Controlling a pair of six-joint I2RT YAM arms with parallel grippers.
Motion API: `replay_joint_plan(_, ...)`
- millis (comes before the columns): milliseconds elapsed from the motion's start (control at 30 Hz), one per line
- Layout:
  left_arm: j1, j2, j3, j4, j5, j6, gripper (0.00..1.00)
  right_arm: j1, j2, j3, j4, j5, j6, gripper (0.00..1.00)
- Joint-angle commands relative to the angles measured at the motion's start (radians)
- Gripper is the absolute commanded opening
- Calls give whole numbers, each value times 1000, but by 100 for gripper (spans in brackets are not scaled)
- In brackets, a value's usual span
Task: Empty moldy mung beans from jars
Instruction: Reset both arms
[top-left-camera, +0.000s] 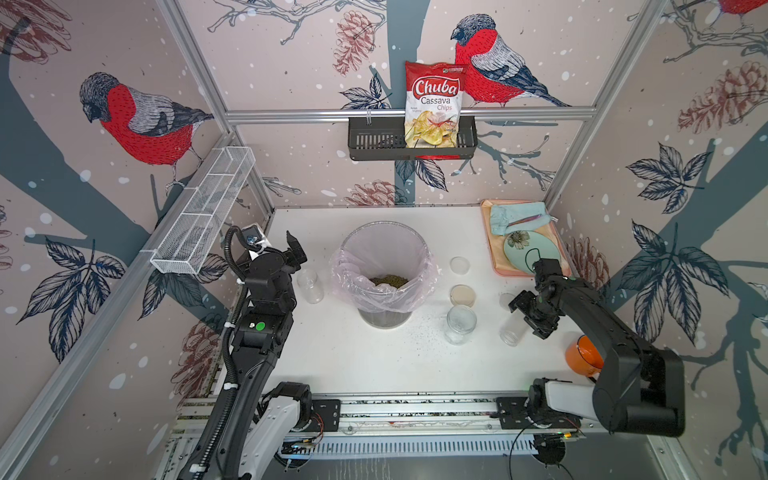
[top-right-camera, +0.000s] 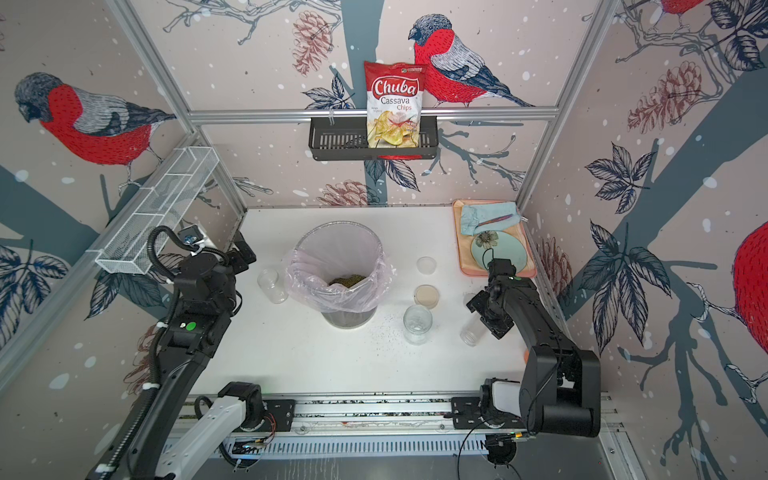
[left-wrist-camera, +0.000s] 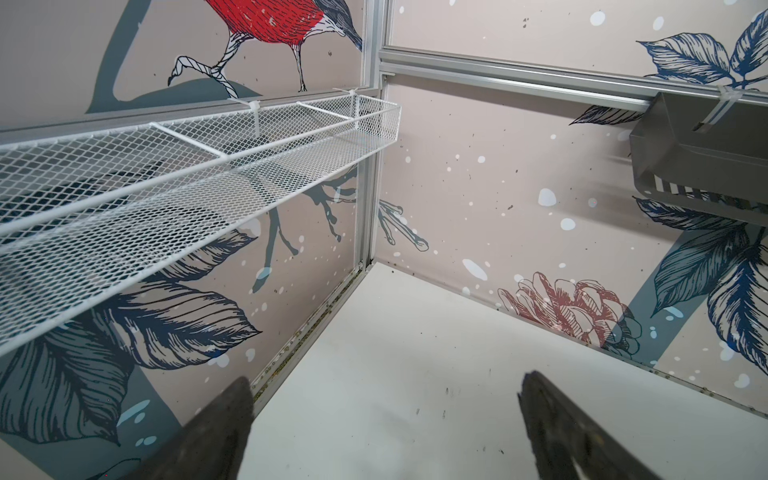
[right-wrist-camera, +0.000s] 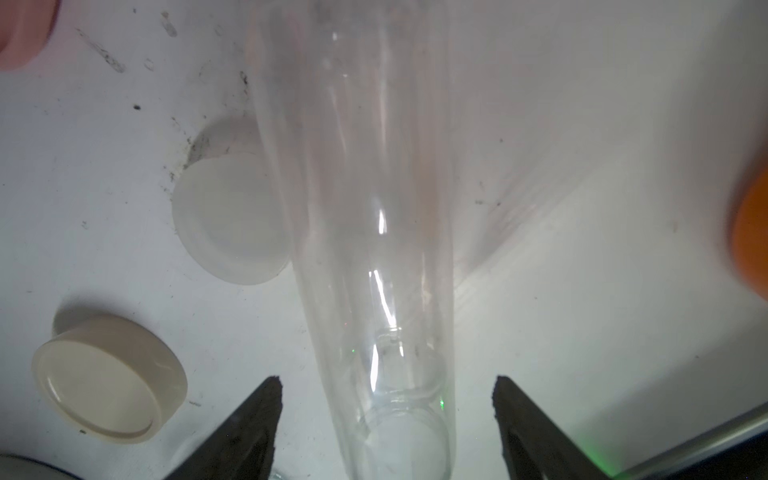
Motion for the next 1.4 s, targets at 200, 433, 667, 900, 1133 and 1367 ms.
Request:
replay_joint_plan(200,1,-9,-8,52,-14,-2,97,33,50,-37,92,51,22,68)
replay_joint_plan(433,1,-10,-8,54,-22,1,97,35,21,-34,66,72,13,50)
replay_joint_plan(667,1,-11,-12,57,-34,2,97,34,-34,17,-1,112,1,43)
replay_joint_plan(900,1,-3,-9,56,-28,-8,97,47,21,227,-29,149,-65,42)
replay_joint_plan(1133,2,9,-5,54,-35,-8,97,180,267,575,13,212,-177,42)
replay_joint_plan(1367,5,14,-7,53,-27,-13,97,233,527,808,-69,182,-337,43)
